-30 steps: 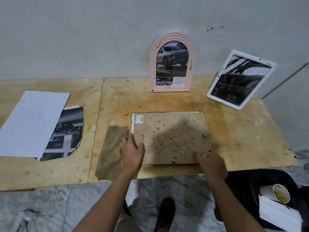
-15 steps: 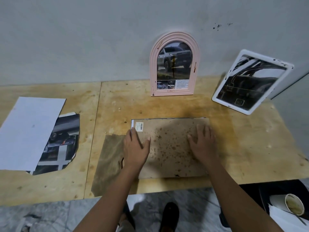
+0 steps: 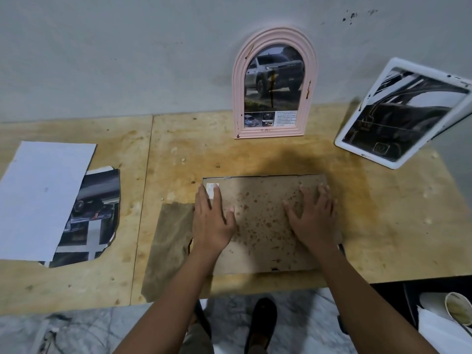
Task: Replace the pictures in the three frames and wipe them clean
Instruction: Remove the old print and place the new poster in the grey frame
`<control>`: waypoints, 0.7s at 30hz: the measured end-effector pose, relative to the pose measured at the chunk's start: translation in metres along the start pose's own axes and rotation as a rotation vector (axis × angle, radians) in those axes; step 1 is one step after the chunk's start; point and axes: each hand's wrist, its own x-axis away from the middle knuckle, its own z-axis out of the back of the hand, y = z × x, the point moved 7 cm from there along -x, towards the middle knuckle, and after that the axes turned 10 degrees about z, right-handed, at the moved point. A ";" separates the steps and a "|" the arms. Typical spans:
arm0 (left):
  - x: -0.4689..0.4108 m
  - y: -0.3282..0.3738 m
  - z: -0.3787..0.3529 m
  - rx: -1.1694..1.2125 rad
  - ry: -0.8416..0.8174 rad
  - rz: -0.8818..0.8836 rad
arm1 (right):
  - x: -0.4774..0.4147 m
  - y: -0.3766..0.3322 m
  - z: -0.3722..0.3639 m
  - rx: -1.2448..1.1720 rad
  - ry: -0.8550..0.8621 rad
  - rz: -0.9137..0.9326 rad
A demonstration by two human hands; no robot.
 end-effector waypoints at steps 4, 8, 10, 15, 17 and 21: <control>-0.004 -0.003 -0.003 -0.023 -0.010 -0.021 | 0.001 -0.001 -0.004 0.059 0.037 0.013; -0.006 -0.003 -0.003 -0.013 0.004 -0.003 | 0.000 -0.002 -0.003 0.090 0.094 0.006; -0.007 -0.003 -0.002 0.019 0.004 0.020 | -0.001 -0.002 -0.003 0.115 0.106 0.004; -0.008 -0.006 0.002 0.145 -0.007 0.081 | -0.003 -0.002 -0.008 0.088 0.056 -0.033; -0.007 -0.006 0.004 0.188 -0.005 0.073 | 0.000 -0.008 -0.011 0.078 0.021 -0.032; 0.014 -0.013 0.009 0.259 -0.035 0.055 | 0.026 -0.040 -0.018 0.002 -0.081 0.196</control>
